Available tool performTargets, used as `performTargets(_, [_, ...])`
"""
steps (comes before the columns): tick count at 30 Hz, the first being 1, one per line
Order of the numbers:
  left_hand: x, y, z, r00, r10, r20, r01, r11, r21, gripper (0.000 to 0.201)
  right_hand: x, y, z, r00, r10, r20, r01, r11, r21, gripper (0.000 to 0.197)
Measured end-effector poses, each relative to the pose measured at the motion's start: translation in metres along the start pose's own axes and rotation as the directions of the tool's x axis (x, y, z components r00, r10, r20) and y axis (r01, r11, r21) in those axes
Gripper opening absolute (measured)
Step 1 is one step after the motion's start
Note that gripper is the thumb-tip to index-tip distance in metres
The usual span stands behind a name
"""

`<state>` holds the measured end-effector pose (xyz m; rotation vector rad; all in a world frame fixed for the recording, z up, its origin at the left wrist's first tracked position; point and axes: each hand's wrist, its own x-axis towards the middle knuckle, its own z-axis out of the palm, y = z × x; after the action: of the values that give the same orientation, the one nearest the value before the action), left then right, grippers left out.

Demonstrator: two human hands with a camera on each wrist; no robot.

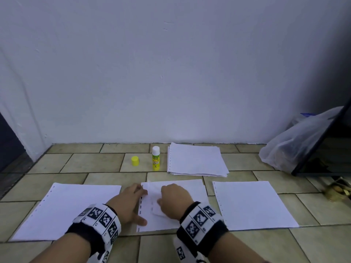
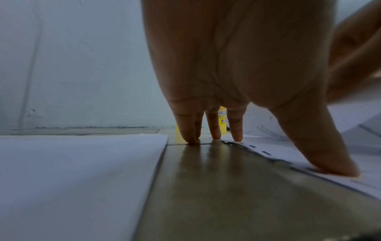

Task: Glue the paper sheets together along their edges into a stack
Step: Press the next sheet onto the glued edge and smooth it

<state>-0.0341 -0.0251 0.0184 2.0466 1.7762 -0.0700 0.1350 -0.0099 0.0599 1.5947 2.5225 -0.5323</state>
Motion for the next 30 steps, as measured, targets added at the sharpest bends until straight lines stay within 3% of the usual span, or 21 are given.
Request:
performTargets(5, [-0.002,-0.001,0.000,1.000,0.006,0.012,-0.007,0.999,0.034,0.098,0.015,0.002,0.018,0.998,0.028,0.062,-0.034,0.996,0.087,0.033])
performTargets(30, [-0.002,-0.002,0.007,1.000,0.004,0.001,-0.004,1.000,0.025,0.093,0.025,0.018,0.019,0.999,0.016,0.033,-0.020,0.994,0.107,0.039])
